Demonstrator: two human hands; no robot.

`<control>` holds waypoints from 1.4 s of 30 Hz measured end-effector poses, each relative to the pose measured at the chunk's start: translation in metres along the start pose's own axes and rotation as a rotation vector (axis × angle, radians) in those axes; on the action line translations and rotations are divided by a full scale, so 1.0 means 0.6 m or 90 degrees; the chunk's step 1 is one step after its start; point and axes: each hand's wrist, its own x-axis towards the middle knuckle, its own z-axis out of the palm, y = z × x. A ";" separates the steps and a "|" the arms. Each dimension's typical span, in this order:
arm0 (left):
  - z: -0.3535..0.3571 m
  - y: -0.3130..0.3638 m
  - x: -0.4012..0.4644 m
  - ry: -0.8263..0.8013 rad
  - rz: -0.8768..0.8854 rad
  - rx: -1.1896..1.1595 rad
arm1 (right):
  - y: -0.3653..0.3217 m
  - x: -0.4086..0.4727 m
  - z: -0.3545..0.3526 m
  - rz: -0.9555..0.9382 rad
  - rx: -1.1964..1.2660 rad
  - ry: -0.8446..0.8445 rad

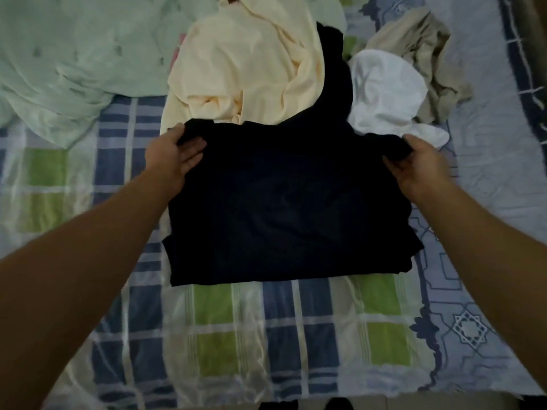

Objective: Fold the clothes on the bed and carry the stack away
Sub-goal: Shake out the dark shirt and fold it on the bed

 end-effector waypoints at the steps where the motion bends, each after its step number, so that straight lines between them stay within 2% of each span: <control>1: 0.002 -0.016 0.008 0.005 -0.013 0.052 | 0.014 0.005 -0.006 0.002 -0.086 0.001; 4: -0.002 -0.065 0.007 0.076 0.042 0.209 | 0.059 0.013 -0.034 -0.048 -0.291 0.019; 8: -0.004 -0.109 -0.035 0.137 0.255 0.562 | 0.065 0.018 -0.058 -0.255 -0.593 -0.002; 10: 0.011 -0.128 -0.058 0.128 0.354 0.677 | 0.049 0.029 -0.056 -0.325 -0.674 -0.040; 14: 0.069 -0.156 -0.120 0.015 0.461 0.765 | -0.001 0.046 0.002 -0.330 -0.719 -0.096; 17: 0.134 -0.201 -0.185 -0.156 0.541 0.784 | -0.030 0.066 0.046 -0.287 -0.882 -0.113; 19: 0.178 -0.241 -0.224 -0.265 0.564 0.810 | -0.041 0.077 0.069 -0.202 -0.952 -0.140; 22: 0.227 -0.306 -0.269 -0.335 0.499 0.873 | -0.051 0.074 0.090 -0.118 -0.886 -0.208; 25: 0.249 -0.357 -0.293 -0.347 0.453 0.947 | -0.069 0.060 0.095 -0.108 -0.609 -0.266; 27: 0.254 -0.377 -0.300 -0.344 0.468 0.984 | -0.076 0.062 0.092 -0.051 -0.382 -0.304; 28: 0.254 -0.385 -0.302 -0.343 0.479 1.001 | -0.076 0.066 0.091 -0.007 -0.343 -0.309; 29: 0.255 -0.392 -0.305 -0.347 0.490 1.016 | -0.074 0.073 0.090 0.010 -0.396 -0.295; 32: 0.254 -0.411 -0.310 -0.355 0.509 1.051 | -0.067 0.091 0.089 -0.014 -0.782 -0.279; 34: 0.254 -0.418 -0.309 -0.362 0.505 1.066 | -0.064 0.092 0.099 -0.009 -0.877 -0.309; 36: 0.256 -0.424 -0.308 -0.369 0.510 1.077 | -0.067 0.085 0.117 -0.076 -0.817 -0.349; 38: 0.258 -0.428 -0.308 -0.382 0.519 1.083 | -0.073 0.072 0.135 -0.108 -0.675 -0.390; 40: 0.262 -0.432 -0.309 -0.390 0.534 1.085 | -0.080 0.068 0.145 -0.089 -0.565 -0.407; 42: 0.264 -0.436 -0.314 -0.415 0.530 1.092 | -0.083 0.070 0.146 -0.045 -0.571 -0.421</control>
